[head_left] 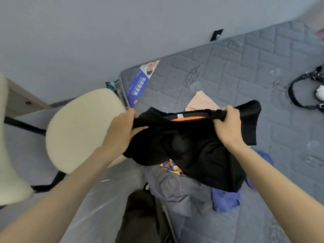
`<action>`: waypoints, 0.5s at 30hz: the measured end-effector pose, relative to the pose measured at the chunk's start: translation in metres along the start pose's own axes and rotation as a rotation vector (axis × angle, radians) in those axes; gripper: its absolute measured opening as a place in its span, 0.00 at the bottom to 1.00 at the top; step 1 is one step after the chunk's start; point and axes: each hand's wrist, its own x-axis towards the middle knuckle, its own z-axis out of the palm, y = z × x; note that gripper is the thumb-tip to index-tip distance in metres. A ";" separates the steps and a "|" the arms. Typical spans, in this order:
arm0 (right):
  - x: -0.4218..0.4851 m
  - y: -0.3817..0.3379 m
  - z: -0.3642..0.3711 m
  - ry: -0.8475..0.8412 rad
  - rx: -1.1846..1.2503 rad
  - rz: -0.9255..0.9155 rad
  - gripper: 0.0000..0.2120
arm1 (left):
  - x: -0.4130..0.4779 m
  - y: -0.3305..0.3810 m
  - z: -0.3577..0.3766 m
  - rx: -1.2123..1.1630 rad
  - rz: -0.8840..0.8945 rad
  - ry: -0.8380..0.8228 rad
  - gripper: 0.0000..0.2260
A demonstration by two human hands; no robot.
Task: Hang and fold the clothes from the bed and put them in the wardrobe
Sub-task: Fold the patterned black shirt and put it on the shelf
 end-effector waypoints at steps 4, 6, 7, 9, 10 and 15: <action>0.002 -0.043 -0.019 -0.006 0.210 -0.039 0.05 | 0.005 0.003 -0.041 0.166 0.017 0.102 0.10; 0.013 -0.074 -0.020 0.012 0.296 -0.070 0.07 | 0.020 0.002 -0.066 0.196 0.022 0.177 0.07; 0.021 -0.091 -0.019 0.025 0.335 -0.084 0.09 | 0.031 0.002 -0.081 0.198 0.018 0.224 0.06; 0.041 -0.130 -0.016 0.059 0.395 -0.115 0.11 | 0.063 0.004 -0.115 0.189 -0.007 0.310 0.06; 0.054 -0.151 -0.015 0.080 0.414 -0.139 0.10 | 0.080 0.006 -0.133 0.176 -0.021 0.347 0.06; 0.125 -0.253 -0.026 0.202 0.503 -0.264 0.10 | 0.163 0.022 -0.226 0.182 0.052 0.493 0.07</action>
